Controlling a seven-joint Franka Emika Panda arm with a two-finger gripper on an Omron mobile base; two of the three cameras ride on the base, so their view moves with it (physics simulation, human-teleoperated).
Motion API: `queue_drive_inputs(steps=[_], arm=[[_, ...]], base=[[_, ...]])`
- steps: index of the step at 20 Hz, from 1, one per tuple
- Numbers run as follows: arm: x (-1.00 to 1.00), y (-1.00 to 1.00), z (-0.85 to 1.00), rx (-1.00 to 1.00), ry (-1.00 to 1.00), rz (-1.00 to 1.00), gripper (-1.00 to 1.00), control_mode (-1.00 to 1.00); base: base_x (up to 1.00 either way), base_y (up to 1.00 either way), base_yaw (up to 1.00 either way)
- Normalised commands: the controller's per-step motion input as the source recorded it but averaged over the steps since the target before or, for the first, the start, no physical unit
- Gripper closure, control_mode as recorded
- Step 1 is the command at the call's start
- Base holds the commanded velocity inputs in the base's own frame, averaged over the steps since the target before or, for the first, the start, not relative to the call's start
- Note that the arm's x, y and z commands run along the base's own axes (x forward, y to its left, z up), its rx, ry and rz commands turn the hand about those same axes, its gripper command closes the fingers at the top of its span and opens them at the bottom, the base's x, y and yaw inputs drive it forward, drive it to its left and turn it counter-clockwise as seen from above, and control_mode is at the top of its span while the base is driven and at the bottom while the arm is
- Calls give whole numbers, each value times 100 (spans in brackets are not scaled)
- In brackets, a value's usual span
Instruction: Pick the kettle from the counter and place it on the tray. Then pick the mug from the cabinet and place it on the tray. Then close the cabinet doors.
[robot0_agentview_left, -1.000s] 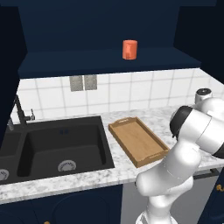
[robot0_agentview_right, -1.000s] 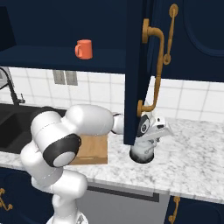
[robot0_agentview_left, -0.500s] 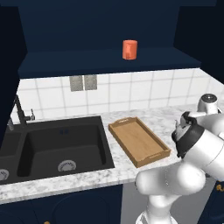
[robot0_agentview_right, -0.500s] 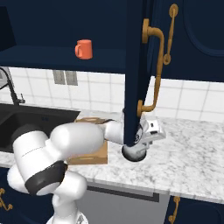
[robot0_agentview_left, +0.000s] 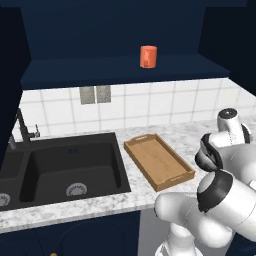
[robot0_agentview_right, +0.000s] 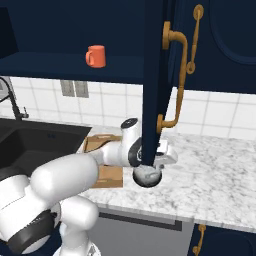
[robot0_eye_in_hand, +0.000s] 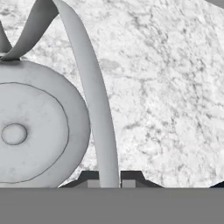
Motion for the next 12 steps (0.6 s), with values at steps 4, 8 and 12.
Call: queue_drive_inputs(steps=[4,8,12], arm=[[-4,36,62,0,0,-24,100,-100],[0,47,56,0,0,-19,100,-100],[0,53,49,0,0,-15,100,-100]], base=[[0,0,0],[0,0,0],[0,0,0]])
